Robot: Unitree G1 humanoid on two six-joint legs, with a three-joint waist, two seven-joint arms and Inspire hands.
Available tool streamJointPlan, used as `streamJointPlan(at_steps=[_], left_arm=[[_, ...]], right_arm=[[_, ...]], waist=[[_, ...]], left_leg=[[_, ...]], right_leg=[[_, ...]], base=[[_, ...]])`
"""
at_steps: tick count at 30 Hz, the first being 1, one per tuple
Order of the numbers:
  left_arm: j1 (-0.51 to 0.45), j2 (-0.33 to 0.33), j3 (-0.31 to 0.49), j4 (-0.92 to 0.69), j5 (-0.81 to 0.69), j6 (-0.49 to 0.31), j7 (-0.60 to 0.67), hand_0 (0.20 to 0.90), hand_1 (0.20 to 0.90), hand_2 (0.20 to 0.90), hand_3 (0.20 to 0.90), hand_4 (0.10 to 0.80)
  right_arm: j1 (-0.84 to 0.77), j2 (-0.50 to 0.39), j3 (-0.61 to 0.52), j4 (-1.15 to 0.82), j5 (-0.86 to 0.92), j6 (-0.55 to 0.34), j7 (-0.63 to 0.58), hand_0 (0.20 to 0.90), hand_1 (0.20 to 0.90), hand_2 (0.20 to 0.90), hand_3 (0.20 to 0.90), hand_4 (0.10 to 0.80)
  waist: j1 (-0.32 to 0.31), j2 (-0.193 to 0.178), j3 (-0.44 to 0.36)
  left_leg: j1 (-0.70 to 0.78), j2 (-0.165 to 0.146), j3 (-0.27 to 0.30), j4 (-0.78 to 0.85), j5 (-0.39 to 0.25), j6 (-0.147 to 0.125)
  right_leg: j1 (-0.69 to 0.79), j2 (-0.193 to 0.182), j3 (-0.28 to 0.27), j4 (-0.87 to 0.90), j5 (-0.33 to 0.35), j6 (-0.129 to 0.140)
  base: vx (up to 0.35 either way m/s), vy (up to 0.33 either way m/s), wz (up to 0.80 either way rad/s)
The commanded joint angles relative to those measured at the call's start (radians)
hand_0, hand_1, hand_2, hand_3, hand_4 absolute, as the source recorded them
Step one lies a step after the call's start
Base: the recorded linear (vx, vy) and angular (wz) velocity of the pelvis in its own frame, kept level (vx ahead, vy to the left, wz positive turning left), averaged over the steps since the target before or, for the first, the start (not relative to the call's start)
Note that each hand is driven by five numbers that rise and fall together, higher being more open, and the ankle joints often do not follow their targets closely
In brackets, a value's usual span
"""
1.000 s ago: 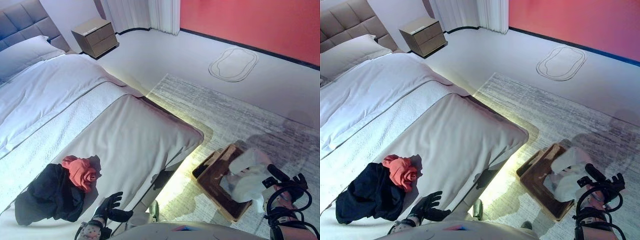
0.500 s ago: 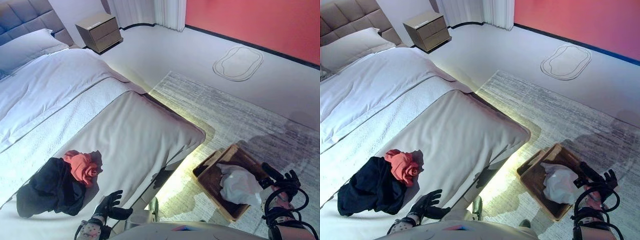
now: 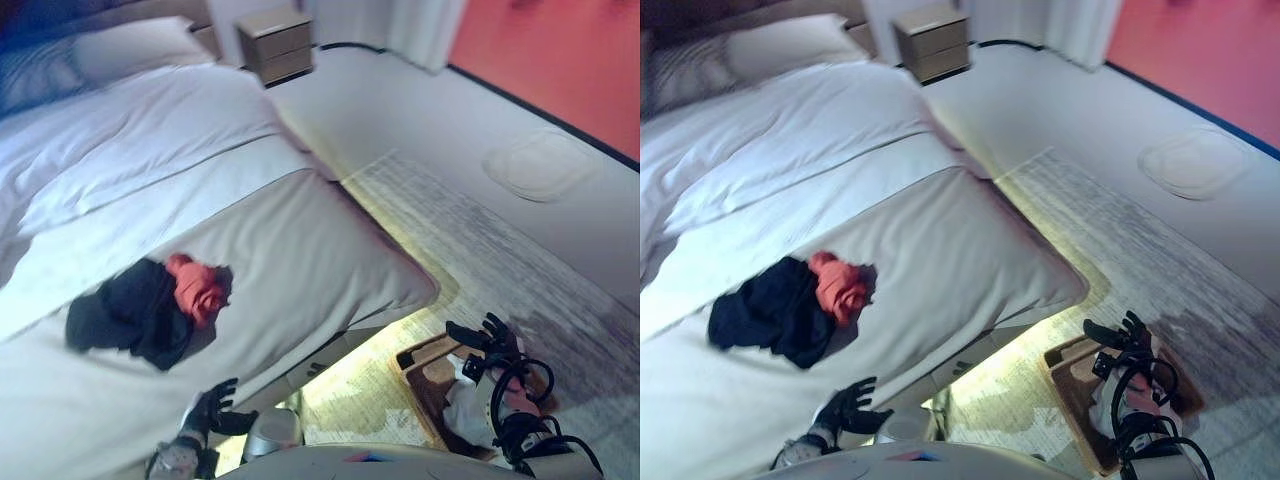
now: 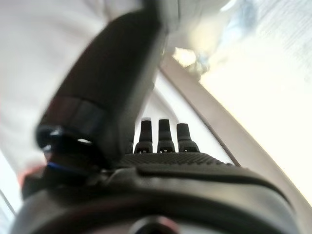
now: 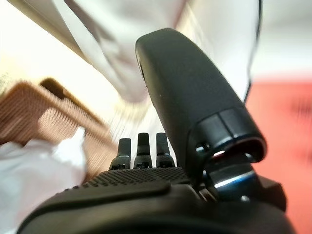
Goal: Pick up the clothes from the bed and place them into the basket
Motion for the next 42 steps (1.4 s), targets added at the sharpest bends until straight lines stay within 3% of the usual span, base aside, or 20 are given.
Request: streamJointPlan(at_steps=[1, 3, 5, 6, 7, 8, 9, 10, 11, 13, 16, 18, 20, 24, 31, 39, 40, 42], left_arm=[[-0.022, -0.044, -0.067, -0.011, 0.008, -0.029, -0.014, 0.9, 0.9, 0.9, 0.9, 0.8], [-0.021, -0.041, -0.063, -0.032, 0.0, -0.029, -0.009, 0.9, 0.9, 0.9, 0.9, 0.8], [-0.03, -0.028, -0.064, -0.049, -0.017, -0.02, -0.002, 0.9, 0.9, 0.9, 0.9, 0.8], [-0.044, -0.02, -0.066, -0.062, -0.009, -0.007, -0.005, 0.9, 0.9, 0.9, 0.9, 0.8], [-0.06, -0.01, -0.078, -0.076, 0.013, 0.004, -0.008, 0.9, 0.9, 0.9, 0.9, 0.8], [-0.07, -0.003, -0.089, -0.086, 0.021, 0.013, -0.007, 0.9, 0.9, 0.9, 0.9, 0.8], [-0.074, 0.001, -0.094, -0.093, 0.028, 0.017, -0.009, 0.9, 0.9, 0.9, 0.9, 0.8], [-0.086, 0.01, -0.108, -0.101, 0.03, 0.027, -0.007, 0.9, 0.9, 0.9, 0.9, 0.8], [-0.111, 0.025, -0.135, -0.101, 0.002, 0.041, 0.007, 0.9, 0.9, 0.9, 0.9, 0.8], [-0.135, 0.033, -0.144, -0.092, -0.013, 0.049, 0.018, 0.9, 0.9, 0.9, 0.9, 0.8], [-0.165, 0.048, -0.148, -0.083, -0.033, 0.06, 0.049, 0.9, 0.9, 0.9, 0.9, 0.8], [-0.163, 0.059, -0.147, -0.072, -0.016, 0.051, 0.056, 0.9, 0.9, 0.9, 0.9, 0.8], [-0.124, 0.056, -0.129, -0.064, -0.016, 0.053, 0.066, 0.9, 0.9, 0.9, 0.9, 0.8], [-0.1, 0.055, -0.133, -0.036, -0.005, 0.02, 0.058, 0.9, 0.9, 0.9, 0.9, 0.8], [-0.158, 0.099, -0.148, -0.049, -0.044, -0.032, 0.026, 0.9, 0.9, 0.9, 0.9, 0.8], [-0.191, 0.12, -0.167, -0.104, -0.082, -0.05, 0.029, 0.9, 0.9, 0.9, 0.9, 0.8], [-0.19, 0.121, -0.165, -0.105, -0.083, -0.052, 0.028, 0.9, 0.9, 0.9, 0.9, 0.8], [-0.189, 0.126, -0.163, -0.108, -0.089, -0.056, 0.026, 0.9, 0.9, 0.9, 0.9, 0.8]], right_arm=[[-0.088, -0.082, 0.018, -0.079, -0.122, -0.043, 0.095, 0.9, 0.9, 0.9, 0.9, 0.8], [-0.1, -0.089, 0.04, -0.082, -0.203, -0.033, 0.124, 0.9, 0.9, 0.9, 0.9, 0.8], [-0.119, -0.098, 0.084, -0.08, -0.292, -0.016, 0.166, 0.9, 0.9, 0.9, 0.9, 0.8], [-0.131, -0.099, 0.108, -0.086, -0.325, -0.005, 0.178, 0.9, 0.9, 0.9, 0.9, 0.8], [-0.14, -0.099, 0.133, -0.095, -0.373, 0.003, 0.185, 0.9, 0.9, 0.9, 0.9, 0.8], [-0.144, -0.098, 0.147, -0.096, -0.414, 0.002, 0.195, 0.9, 0.9, 0.9, 0.9, 0.8], [-0.149, -0.101, 0.157, -0.096, -0.412, 0.002, 0.191, 0.9, 0.9, 0.9, 0.9, 0.8], [-0.157, -0.106, 0.178, -0.1, -0.423, -0.003, 0.193, 0.9, 0.9, 0.9, 0.9, 0.8], [-0.163, -0.115, 0.207, -0.107, -0.444, -0.015, 0.189, 0.9, 0.9, 0.9, 0.9, 0.8], [-0.179, -0.123, 0.227, -0.096, -0.457, -0.041, 0.198, 0.9, 0.9, 0.9, 0.9, 0.8], [-0.227, -0.124, 0.268, -0.073, -0.515, -0.077, 0.204, 0.9, 0.9, 0.9, 0.9, 0.8], [-0.247, -0.128, 0.28, -0.061, -0.517, -0.078, 0.185, 0.9, 0.9, 0.9, 0.9, 0.8], [-0.284, -0.121, 0.291, -0.028, -0.541, -0.101, 0.189, 0.9, 0.9, 0.9, 0.9, 0.8], [-0.383, -0.111, 0.326, 0.022, -0.549, -0.096, 0.176, 0.9, 0.9, 0.9, 0.9, 0.8], [-0.629, -0.132, 0.384, 0.067, -0.564, -0.112, 0.117, 0.9, 0.9, 0.9, 0.9, 0.8], [-0.803, -0.174, 0.433, 0.06, -0.556, -0.11, 0.034, 0.9, 0.9, 0.9, 0.9, 0.8], [-0.812, -0.176, 0.435, 0.061, -0.554, -0.108, 0.033, 0.9, 0.9, 0.9, 0.9, 0.8], [-0.834, -0.183, 0.441, 0.066, -0.548, -0.107, 0.028, 0.9, 0.9, 0.9, 0.9, 0.8]], waist=[[0.004, 0.025, -0.045], [0.015, 0.025, -0.06], [0.027, 0.017, -0.081], [0.028, 0.009, -0.086], [0.022, 0.011, -0.085], [0.016, 0.014, -0.084], [0.008, 0.015, -0.081], [-0.004, 0.02, -0.076], [-0.034, 0.011, -0.066], [-0.048, -0.003, -0.053], [-0.058, -0.042, -0.028], [-0.052, -0.061, -0.012], [-0.013, -0.079, -0.007], [0.035, -0.088, 0.014], [0.113, -0.078, 0.125], [0.179, -0.044, 0.247], [0.181, -0.045, 0.249], [0.191, -0.036, 0.263]], left_leg=[[0.016, 0.02, -0.077, -0.047, 0.057, -0.04], [0.045, -0.022, -0.094, -0.084, 0.043, -0.013], [0.075, -0.083, -0.123, -0.106, 0.008, 0.032], [0.084, -0.117, -0.144, -0.11, -0.01, 0.057], [0.099, -0.141, -0.173, -0.116, -0.034, 0.085], [0.104, -0.148, -0.189, -0.118, -0.046, 0.098], [0.105, -0.149, -0.201, -0.119, -0.049, 0.105], [0.094, -0.14, -0.208, -0.12, -0.033, 0.115], [0.094, -0.139, -0.261, -0.12, -0.032, 0.112], [0.098, -0.137, -0.292, -0.12, -0.032, 0.099], [0.099, -0.128, -0.308, -0.12, -0.047, 0.074], [0.065, -0.134, -0.347, -0.12, -0.035, 0.087], [0.053, -0.137, -0.372, -0.12, -0.025, 0.087], [0.027, -0.129, -0.394, -0.115, -0.014, 0.082], [-0.098, -0.119, -0.445, -0.09, 0.025, 0.068], [-0.303, -0.144, -0.495, 0.102, 0.011, 0.056], [-0.302, -0.146, -0.503, 0.113, -0.018, 0.049], [-0.336, -0.155, -0.509, 0.153, -0.026, 0.05]], right_leg=[[-0.068, 0.003, 0.106, 0.115, -0.035, 0.012], [-0.059, -0.017, 0.114, 0.14, -0.038, 0.027], [-0.056, -0.059, 0.135, 0.211, -0.009, 0.054], [-0.08, -0.108, 0.153, 0.298, 0.037, 0.081], [-0.147, -0.183, 0.188, 0.457, 0.113, 0.114], [-0.188, -0.21, 0.222, 0.534, 0.128, 0.124], [-0.215, -0.206, 0.267, 0.572, 0.123, 0.126], [-0.259, -0.175, 0.309, 0.581, 0.125, 0.098], [-0.299, -0.093, 0.377, 0.524, 0.102, 0.083], [-0.301, -0.049, 0.401, 0.424, 0.084, 0.074], [-0.314, -0.011, 0.403, 0.194, 0.11, 0.082], [-0.327, 0.004, 0.457, 0.208, 0.119, 0.085], [-0.288, 0.023, 0.433, 0.186, 0.107, 0.076], [-0.266, 0.04, 0.405, 0.159, 0.073, 0.059], [-0.332, 0.06, 0.356, 0.167, 0.044, 0.035], [-0.448, 0.022, 0.289, 0.279, 0.03, 0.002], [-0.447, 0.023, 0.302, 0.291, 0.007, 0.011], [-0.467, 0.016, 0.294, 0.321, -0.003, 0.006]], base=[[0.1, 0.295, 0.99], [0.122, 0.259, 0.67], [0.19, 0.344, 0.55], [0.236, 0.453, 0.78], [0.195, 0.398, 0.82], [0.14, 0.271, 0.92], [0.023, 0.1, 1.02], [0.03, -0.041, 1.28], [0.026, -0.088, 1.18], [0.087, -0.195, 1.14], [0.058, -0.233, 0.69], [0.045, -0.202, 0.43], [0.105, -0.169, 1.0], [0.043, -0.116, 0.35], [-0.096, -0.09, 0.16], [0.006, -0.047, 0.25], [0.094, -0.034, 0.2], [0.068, 0.001, 0.11]])
